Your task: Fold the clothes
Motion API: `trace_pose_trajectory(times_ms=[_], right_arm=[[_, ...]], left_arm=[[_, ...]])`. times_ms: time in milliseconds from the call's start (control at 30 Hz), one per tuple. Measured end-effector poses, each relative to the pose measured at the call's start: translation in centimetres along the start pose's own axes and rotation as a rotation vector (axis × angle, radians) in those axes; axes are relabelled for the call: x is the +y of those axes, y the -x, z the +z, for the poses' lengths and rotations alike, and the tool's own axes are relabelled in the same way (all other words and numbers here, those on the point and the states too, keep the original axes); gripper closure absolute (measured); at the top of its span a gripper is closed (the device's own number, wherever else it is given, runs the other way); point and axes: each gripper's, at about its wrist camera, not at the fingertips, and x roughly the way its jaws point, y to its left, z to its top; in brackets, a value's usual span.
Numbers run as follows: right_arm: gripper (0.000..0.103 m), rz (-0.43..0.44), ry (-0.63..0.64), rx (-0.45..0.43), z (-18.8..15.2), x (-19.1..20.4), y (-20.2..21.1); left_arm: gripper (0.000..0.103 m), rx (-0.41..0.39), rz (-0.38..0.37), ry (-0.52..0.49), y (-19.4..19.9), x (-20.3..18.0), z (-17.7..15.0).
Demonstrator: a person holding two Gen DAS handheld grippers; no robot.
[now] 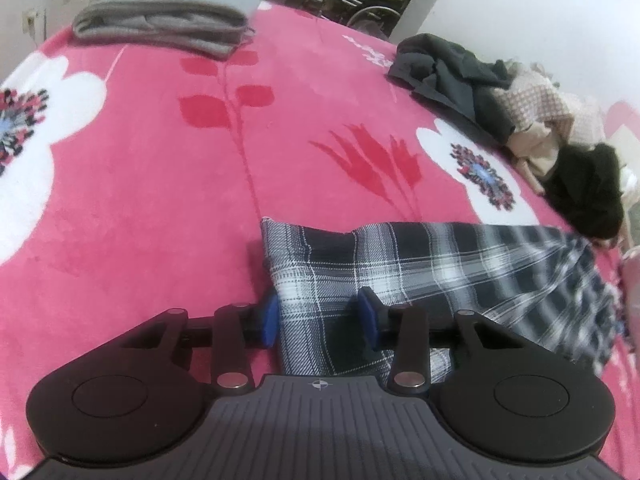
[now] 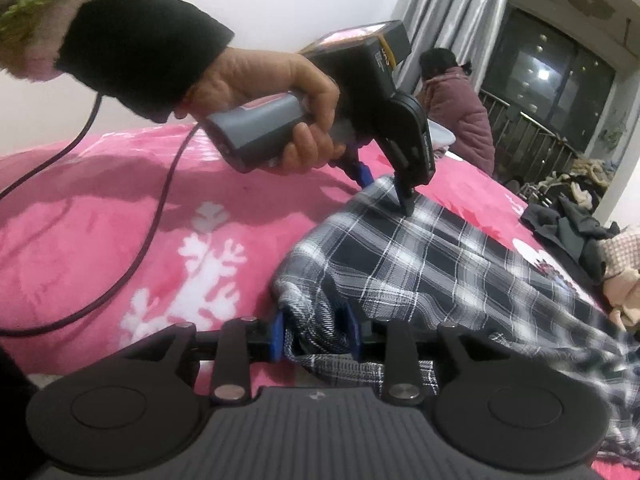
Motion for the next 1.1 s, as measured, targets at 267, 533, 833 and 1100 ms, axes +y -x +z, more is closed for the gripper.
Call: trace_pose_trajectory(times_ms=[267,533,833,1100], right_arm=[[0.078,-0.010,-0.061,-0.014,0.0,-0.7,0.5],[0.083,-0.011,-0.061,-0.008,0.2,-0.7,0.2],[0.090,-0.016,-0.241,-0.069,1.9,-4.2,3.4],[0.093,-0.052,-0.573,-0.121,1.2,-12.1,6.8]], left_arm=[[0.075,0.000,0.021,0.020,0.8,-0.2,-0.1],[0.074,0.002,-0.007,0.113,-0.1,0.6,0.3],[0.096,-0.080,0.062,0.095,1.3,-1.4,1.0],[0.097,-0.129,0.024,0.060,2.1,-5.0,3.1]])
